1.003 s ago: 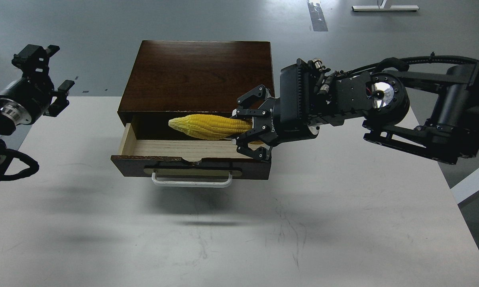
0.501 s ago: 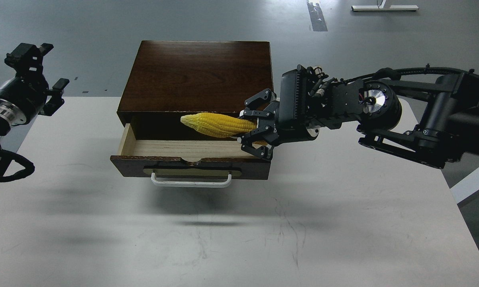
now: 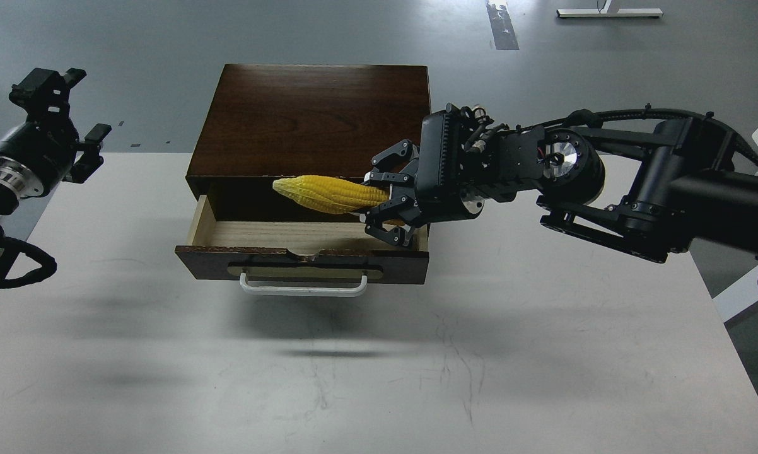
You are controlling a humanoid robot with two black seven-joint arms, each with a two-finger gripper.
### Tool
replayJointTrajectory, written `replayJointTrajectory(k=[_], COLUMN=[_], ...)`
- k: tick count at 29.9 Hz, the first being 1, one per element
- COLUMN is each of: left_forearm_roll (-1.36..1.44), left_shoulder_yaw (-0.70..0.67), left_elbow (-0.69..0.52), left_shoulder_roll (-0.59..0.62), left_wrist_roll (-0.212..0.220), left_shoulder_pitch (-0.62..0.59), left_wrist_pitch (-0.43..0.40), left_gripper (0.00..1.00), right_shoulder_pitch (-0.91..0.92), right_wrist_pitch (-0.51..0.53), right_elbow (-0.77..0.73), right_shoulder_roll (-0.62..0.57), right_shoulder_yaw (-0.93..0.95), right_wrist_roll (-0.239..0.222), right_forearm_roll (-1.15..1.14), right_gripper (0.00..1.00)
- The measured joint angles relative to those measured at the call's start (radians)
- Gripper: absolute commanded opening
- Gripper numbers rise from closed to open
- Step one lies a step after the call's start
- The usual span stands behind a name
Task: Put corn in drawer with both arms
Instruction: 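Lower the corn cob into the drawer and open the right gripper, then raise the right gripper up away from the drawer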
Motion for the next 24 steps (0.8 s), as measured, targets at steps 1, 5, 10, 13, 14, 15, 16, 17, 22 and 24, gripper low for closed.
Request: replayJointTrajectory(k=[1, 5, 10, 13, 14, 15, 16, 17, 22, 24], left_forearm_roll=[0.0, 0.0, 0.001, 0.001, 0.001, 0.001, 0.001, 0.001, 0.001, 0.001], left_shoulder_yaw=[0.0, 0.0, 0.0, 0.0, 0.0, 0.0, 0.0, 0.0, 0.0, 0.0], left_elbow=[0.0, 0.0, 0.0, 0.0, 0.0, 0.0, 0.0, 0.0, 0.0, 0.0], left_shoulder_roll=[0.0, 0.0, -0.007, -0.008, -0.008, -0.008, -0.008, -0.008, -0.005, -0.005], left_wrist_roll=[0.0, 0.0, 0.0, 0.0, 0.0, 0.0, 0.0, 0.0, 0.0, 0.0], left_shoulder_pitch=[0.0, 0.0, 0.0, 0.0, 0.0, 0.0, 0.0, 0.0, 0.0, 0.0], left_wrist_pitch=[0.0, -0.001, -0.001, -0.001, 0.0, 0.0, -0.001, -0.001, -0.001, -0.001], left_gripper=[0.98, 0.98, 0.98, 0.98, 0.98, 0.98, 0.98, 0.98, 0.98, 0.98], right_shoulder_pitch=[-0.003, -0.017, -0.021, -0.022, -0.022, -0.022, -0.022, -0.023, -0.031, -0.032], right_wrist_pitch=[-0.001, -0.004, -0.006, -0.01, -0.011, -0.015, -0.019, -0.024, -0.031, -0.033], right_elbow=[-0.001, -0.003, -0.014, -0.028, -0.035, -0.039, -0.041, -0.042, -0.043, -0.042], right_shoulder_roll=[0.0, 0.0, 0.001, 0.006, 0.006, 0.007, 0.008, 0.008, 0.009, 0.012], right_shoulder_yaw=[0.002, 0.009, 0.011, 0.013, 0.015, 0.015, 0.015, 0.015, 0.015, 0.016], right_wrist_roll=[0.0, -0.001, -0.001, -0.001, -0.001, -0.002, -0.002, -0.002, -0.001, -0.001], right_forearm_roll=[0.0, 0.0, 0.0, 0.0, 0.0, 0.0, 0.0, 0.0, 0.0, 0.0], right_gripper=[0.8, 0.84, 0.84, 0.84, 0.84, 0.85, 0.85, 0.86, 0.86, 0.86])
